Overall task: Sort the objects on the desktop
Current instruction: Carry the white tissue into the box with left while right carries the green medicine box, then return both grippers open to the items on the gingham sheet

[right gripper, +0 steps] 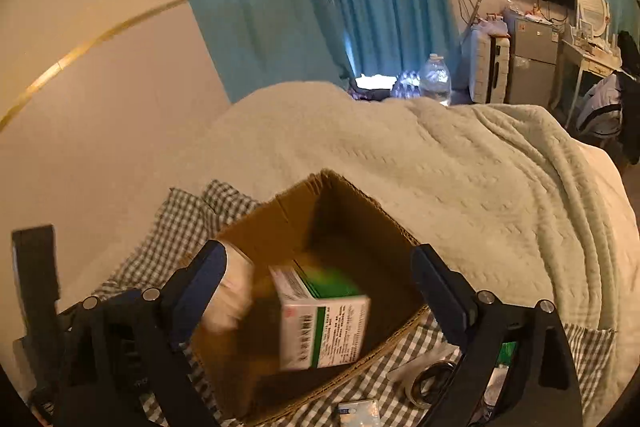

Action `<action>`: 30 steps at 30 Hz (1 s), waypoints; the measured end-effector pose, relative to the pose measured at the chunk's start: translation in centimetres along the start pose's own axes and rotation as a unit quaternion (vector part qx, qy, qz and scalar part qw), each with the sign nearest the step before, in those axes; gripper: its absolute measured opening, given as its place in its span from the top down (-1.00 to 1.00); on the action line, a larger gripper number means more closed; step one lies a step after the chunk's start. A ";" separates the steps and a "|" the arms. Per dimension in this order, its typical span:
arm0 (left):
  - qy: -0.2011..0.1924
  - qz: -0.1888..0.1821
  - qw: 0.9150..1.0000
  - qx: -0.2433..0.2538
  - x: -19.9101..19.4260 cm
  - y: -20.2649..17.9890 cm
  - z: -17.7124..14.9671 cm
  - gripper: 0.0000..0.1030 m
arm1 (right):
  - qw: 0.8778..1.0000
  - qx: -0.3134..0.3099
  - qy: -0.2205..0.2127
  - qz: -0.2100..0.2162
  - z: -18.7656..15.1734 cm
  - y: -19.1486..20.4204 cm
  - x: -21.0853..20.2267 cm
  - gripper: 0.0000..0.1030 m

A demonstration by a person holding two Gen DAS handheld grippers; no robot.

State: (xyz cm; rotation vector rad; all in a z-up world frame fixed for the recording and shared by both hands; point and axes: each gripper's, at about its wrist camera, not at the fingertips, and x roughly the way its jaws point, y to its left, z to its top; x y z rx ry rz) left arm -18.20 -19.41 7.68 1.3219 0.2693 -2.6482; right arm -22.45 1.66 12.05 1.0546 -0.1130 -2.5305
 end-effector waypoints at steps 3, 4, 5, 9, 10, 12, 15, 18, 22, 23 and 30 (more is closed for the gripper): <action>-0.005 -0.023 1.000 -0.011 -1.4 0.3 -0.2 -0.68 | 1.000 -0.001 -0.004 -0.018 0.4 -1.8 -2.1 -0.83; -0.008 -0.033 0.999 -0.014 -2.2 0.1 -0.4 -0.68 | 1.000 0.001 -0.006 -0.021 0.5 -2.1 -3.0 -0.83; -0.012 -0.042 0.999 -0.016 -2.8 0.0 -0.7 -0.68 | 1.000 0.002 -0.007 -0.024 0.3 -2.5 -4.0 -0.83; -0.051 -0.029 0.998 -0.031 -6.2 -0.7 -2.6 -0.68 | 0.999 0.016 -0.017 -0.027 -0.5 -5.3 -8.7 -0.83; -0.055 -0.028 0.998 -0.034 -6.9 -0.7 -3.2 -0.68 | 0.999 0.020 -0.015 -0.027 -0.9 -6.2 -9.5 -0.83; -0.059 -0.042 0.997 -0.037 -7.9 -0.6 -4.6 -0.69 | 0.999 0.016 -0.002 -0.032 -2.1 -7.5 -10.9 -0.83; -0.057 -0.037 0.997 -0.046 -8.1 -0.6 -7.0 -0.85 | 0.997 -0.018 0.020 -0.069 -4.7 -9.4 -12.2 -0.83; -0.020 -0.048 0.997 -0.063 -6.3 -1.0 -9.2 -0.86 | 0.993 -0.038 0.044 -0.100 -7.6 -11.6 -12.0 -0.83; 0.041 -0.056 0.996 -0.051 -3.7 -2.9 -12.6 -0.86 | 0.987 -0.055 0.098 -0.113 -11.2 -14.2 -10.0 -0.83; 0.048 -0.060 0.996 -0.042 -3.2 -3.6 -13.5 -0.86 | 0.985 -0.062 0.107 -0.118 -11.8 -14.6 -9.5 -0.83; 0.079 -0.079 0.991 0.079 -0.6 -10.6 -17.1 -0.86 | 0.974 -0.066 0.171 -0.134 -15.9 -18.6 -5.1 -0.83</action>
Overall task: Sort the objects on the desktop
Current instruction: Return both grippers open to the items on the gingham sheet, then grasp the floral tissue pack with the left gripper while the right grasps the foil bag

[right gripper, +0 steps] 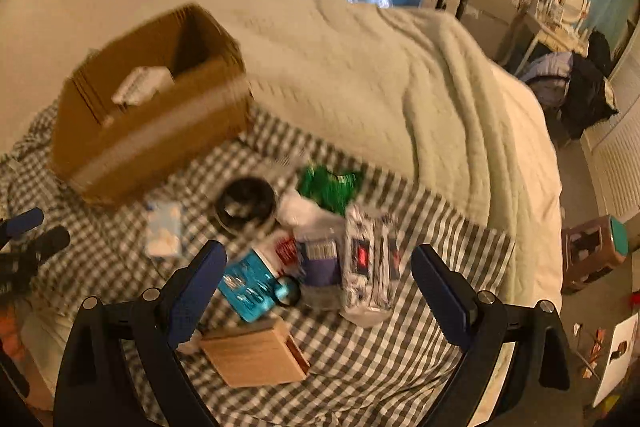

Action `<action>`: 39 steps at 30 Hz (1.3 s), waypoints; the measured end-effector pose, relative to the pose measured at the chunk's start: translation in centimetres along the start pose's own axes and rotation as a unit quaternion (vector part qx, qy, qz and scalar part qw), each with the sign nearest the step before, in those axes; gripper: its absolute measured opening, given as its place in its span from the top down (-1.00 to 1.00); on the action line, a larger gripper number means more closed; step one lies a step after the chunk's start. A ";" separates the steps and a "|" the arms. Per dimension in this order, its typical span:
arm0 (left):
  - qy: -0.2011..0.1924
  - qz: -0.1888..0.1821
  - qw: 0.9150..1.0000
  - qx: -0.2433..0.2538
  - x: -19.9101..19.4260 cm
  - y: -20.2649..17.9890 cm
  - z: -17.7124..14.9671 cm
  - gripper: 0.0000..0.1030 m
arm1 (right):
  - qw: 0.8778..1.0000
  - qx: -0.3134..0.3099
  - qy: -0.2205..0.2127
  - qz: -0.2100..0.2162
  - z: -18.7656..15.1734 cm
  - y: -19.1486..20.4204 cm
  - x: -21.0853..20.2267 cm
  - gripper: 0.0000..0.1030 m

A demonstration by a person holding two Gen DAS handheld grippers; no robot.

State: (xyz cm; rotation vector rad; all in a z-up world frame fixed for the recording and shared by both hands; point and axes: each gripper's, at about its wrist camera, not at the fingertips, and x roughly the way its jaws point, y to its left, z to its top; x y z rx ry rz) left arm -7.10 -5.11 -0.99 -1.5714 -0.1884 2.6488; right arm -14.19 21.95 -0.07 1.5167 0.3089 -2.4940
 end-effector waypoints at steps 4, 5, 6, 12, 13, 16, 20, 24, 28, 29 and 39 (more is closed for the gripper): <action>0.051 0.029 0.998 0.036 4.0 -1.9 -0.8 -0.86 | 0.999 -0.001 0.039 -0.001 -2.2 -1.3 3.1 -0.83; 0.063 0.028 0.997 0.030 5.3 -2.1 -0.8 -0.86 | 0.999 -0.001 0.051 -0.001 -2.8 -1.6 3.9 -0.83; 0.066 0.028 0.997 0.024 6.1 -2.1 -1.0 -0.86 | 0.998 -0.002 0.059 -0.003 -3.3 -1.9 4.6 -0.82; 0.090 0.043 0.995 -0.015 10.8 -1.0 -0.4 -0.86 | 0.998 0.018 0.063 0.017 -4.0 -3.1 6.5 -0.82; 0.096 0.045 0.994 -0.021 11.4 -0.9 -0.5 -0.86 | 0.998 0.016 0.065 0.020 -3.8 -2.9 6.8 -0.82; 0.113 0.042 0.992 -0.033 13.3 -0.6 -0.5 -0.86 | 0.997 -0.001 0.080 -0.016 -3.5 -2.3 8.2 -0.81; 0.115 0.057 0.992 -0.020 14.6 -1.0 -0.8 -0.86 | 0.996 0.005 0.080 -0.047 -3.3 -3.5 9.0 -0.80; 0.111 0.081 0.990 0.015 15.8 -1.6 -1.3 -0.87 | 0.994 0.024 0.090 -0.060 -3.5 -5.6 10.2 -0.69; 0.099 0.080 0.991 0.039 16.2 -2.0 -1.4 -0.86 | 0.991 0.042 0.109 -0.058 -3.5 -6.8 11.3 -0.36; 0.095 0.073 0.992 0.042 16.1 -2.0 -1.4 -0.79 | 0.991 0.041 0.112 -0.055 -3.5 -6.8 11.4 -0.21; 0.083 0.014 0.992 0.099 13.1 -0.1 -3.4 -0.05 | 0.988 0.038 0.150 -0.006 -4.7 -6.6 11.2 0.80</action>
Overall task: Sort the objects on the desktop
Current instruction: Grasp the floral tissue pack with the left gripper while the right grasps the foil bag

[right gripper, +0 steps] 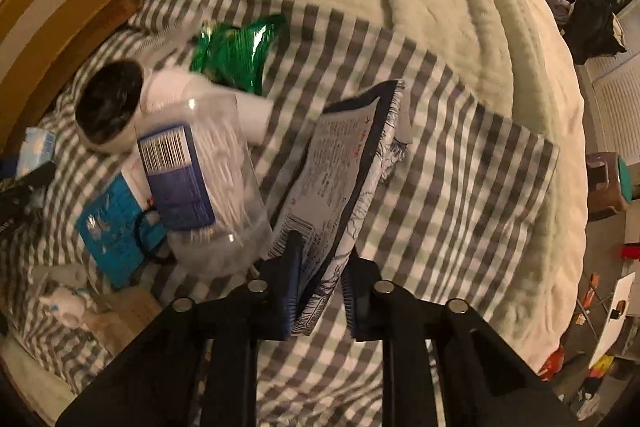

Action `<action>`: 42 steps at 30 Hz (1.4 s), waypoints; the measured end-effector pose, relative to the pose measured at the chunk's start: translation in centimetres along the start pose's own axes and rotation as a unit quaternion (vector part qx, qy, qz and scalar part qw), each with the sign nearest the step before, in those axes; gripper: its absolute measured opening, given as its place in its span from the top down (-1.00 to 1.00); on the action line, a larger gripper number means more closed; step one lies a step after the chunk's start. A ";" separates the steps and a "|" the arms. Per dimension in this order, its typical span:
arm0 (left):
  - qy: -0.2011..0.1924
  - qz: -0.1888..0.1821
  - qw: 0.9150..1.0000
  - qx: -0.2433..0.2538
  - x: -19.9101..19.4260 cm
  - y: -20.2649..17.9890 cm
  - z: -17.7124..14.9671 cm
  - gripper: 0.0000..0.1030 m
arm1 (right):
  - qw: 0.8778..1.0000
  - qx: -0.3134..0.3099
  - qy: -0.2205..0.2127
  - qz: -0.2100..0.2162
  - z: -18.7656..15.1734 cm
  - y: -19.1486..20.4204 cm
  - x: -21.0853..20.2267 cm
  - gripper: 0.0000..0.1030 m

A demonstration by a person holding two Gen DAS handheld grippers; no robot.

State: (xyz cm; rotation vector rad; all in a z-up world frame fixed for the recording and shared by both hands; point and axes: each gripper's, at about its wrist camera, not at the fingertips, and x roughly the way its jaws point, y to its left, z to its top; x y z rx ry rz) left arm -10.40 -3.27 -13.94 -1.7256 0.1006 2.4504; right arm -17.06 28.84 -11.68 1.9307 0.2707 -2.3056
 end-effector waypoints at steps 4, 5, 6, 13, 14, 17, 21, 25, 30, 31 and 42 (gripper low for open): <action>0.000 -0.017 1.000 0.014 -2.5 0.1 -0.3 -0.05 | 1.000 -0.007 -0.015 -0.004 -0.3 -0.2 -1.8 0.87; -0.009 -0.017 1.000 0.024 -3.3 -0.3 -0.5 -0.05 | 1.000 -0.011 -0.019 -0.010 -0.3 -0.2 -2.4 0.87; -0.019 -0.011 0.999 0.038 -4.0 -1.3 -0.3 -0.05 | 1.000 -0.012 -0.024 -0.015 -0.3 -0.3 -3.2 0.87; -0.081 -0.010 0.995 0.052 -9.2 -3.4 3.8 -0.05 | 0.996 0.069 -0.052 0.001 0.9 -0.9 -10.7 0.88; -0.092 -0.014 0.995 0.038 -10.0 -3.5 4.6 -0.05 | 0.995 0.074 -0.066 0.005 1.3 -0.4 -12.1 0.88; -0.133 -0.040 0.990 -0.025 -14.7 -2.0 6.8 -0.05 | 0.991 0.074 -0.113 0.025 2.5 2.5 -17.0 0.88; -0.209 -0.032 0.975 -0.072 -21.4 0.8 9.3 -0.05 | 0.981 0.063 -0.172 0.068 3.9 7.5 -22.6 0.88; -0.247 -0.006 0.965 -0.091 -24.8 3.7 9.8 -0.05 | 0.974 0.022 -0.207 0.086 4.7 13.9 -25.5 0.88; -0.229 0.012 0.967 -0.110 -24.3 7.7 10.2 -0.05 | 0.970 -0.037 -0.221 0.096 5.6 21.3 -25.5 0.88; -0.227 0.014 0.967 -0.117 -24.0 8.5 10.1 -0.05 | 0.969 -0.045 -0.222 0.098 5.7 22.3 -25.2 0.88; -0.191 0.006 0.972 -0.138 -16.9 13.5 10.7 -0.07 | 0.953 -0.019 -0.272 0.134 10.4 23.4 -21.2 0.85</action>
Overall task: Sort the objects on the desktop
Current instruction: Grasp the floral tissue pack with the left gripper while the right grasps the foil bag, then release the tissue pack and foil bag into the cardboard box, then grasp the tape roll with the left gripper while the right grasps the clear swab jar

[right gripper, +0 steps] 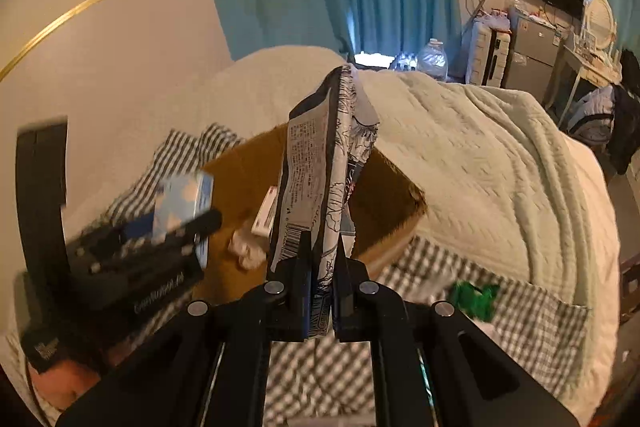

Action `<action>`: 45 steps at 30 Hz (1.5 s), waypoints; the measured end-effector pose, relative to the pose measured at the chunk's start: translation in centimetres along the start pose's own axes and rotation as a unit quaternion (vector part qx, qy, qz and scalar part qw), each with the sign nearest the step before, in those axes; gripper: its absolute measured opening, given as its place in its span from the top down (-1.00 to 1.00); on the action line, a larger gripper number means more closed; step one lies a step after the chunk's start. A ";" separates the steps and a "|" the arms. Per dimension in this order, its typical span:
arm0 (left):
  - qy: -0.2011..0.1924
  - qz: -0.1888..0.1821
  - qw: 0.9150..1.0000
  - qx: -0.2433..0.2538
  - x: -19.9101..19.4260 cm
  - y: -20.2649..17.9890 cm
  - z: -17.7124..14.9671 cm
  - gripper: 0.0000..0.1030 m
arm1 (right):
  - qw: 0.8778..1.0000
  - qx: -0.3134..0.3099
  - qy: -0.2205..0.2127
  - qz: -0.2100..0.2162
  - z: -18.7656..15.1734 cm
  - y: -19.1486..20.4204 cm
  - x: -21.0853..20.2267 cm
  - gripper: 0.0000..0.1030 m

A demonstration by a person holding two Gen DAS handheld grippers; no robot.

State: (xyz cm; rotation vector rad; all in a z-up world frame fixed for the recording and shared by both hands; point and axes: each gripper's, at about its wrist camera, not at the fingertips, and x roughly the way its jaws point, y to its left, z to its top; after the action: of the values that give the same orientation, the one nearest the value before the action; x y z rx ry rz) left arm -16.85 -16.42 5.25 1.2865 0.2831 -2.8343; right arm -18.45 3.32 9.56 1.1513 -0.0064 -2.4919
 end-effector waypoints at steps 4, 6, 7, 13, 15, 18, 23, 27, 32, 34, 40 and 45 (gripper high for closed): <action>-0.014 0.002 1.000 0.004 1.1 0.8 -0.6 -0.56 | 0.999 0.030 -0.012 0.019 0.4 -1.2 1.7 0.04; -0.025 0.001 1.000 -0.003 0.9 1.1 -0.6 -0.87 | 1.000 0.021 -0.021 0.008 0.6 -1.6 1.9 -0.14; -0.032 0.000 0.999 -0.006 0.9 1.3 -0.6 -0.89 | 1.000 0.015 -0.019 0.006 0.6 -1.8 1.8 -0.14; -0.017 0.003 1.000 0.012 -0.3 -0.4 -1.2 -0.89 | 1.000 -0.017 -0.010 -0.014 -0.7 -3.7 -0.4 -0.14; -0.016 -0.001 1.000 0.024 -0.9 -1.4 -1.8 -0.89 | 0.999 -0.039 -0.004 -0.025 -1.8 -4.5 -1.7 -0.14; -0.010 -0.014 0.999 0.041 -1.7 -3.4 -2.7 -0.89 | 0.997 -0.063 0.013 -0.039 -3.6 -6.1 -3.6 -0.14; 0.017 -0.040 0.996 0.074 -1.7 -7.7 -4.7 -0.89 | 0.994 -0.069 0.049 -0.070 -6.7 -9.6 -5.0 -0.14; 0.044 -0.048 0.989 0.131 -0.3 -12.0 -7.1 -0.89 | 0.993 -0.034 0.079 -0.086 -8.6 -14.0 -4.8 -0.14; 0.079 -0.049 0.976 0.196 3.1 -15.9 -10.3 -0.89 | 0.988 -0.010 0.111 -0.106 -10.8 -18.0 -3.1 -0.14; 0.094 -0.056 0.973 0.205 4.7 -16.6 -11.3 -0.89 | 0.987 0.000 0.125 -0.103 -11.6 -19.1 -2.0 -0.14; 0.116 -0.053 0.958 0.255 9.5 -18.1 -14.2 -0.89 | 0.983 -0.010 0.160 -0.093 -14.0 -20.7 2.0 -0.23; 0.119 -0.056 0.944 0.302 12.2 -18.9 -16.0 -0.89 | 0.983 -0.004 0.169 -0.070 -15.4 -21.4 4.4 -0.46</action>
State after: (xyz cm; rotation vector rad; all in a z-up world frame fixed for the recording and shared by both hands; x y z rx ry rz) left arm -14.68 5.62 -11.17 1.7573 -0.5850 -2.9711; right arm -17.21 23.98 -7.40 1.6061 0.1836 -2.3775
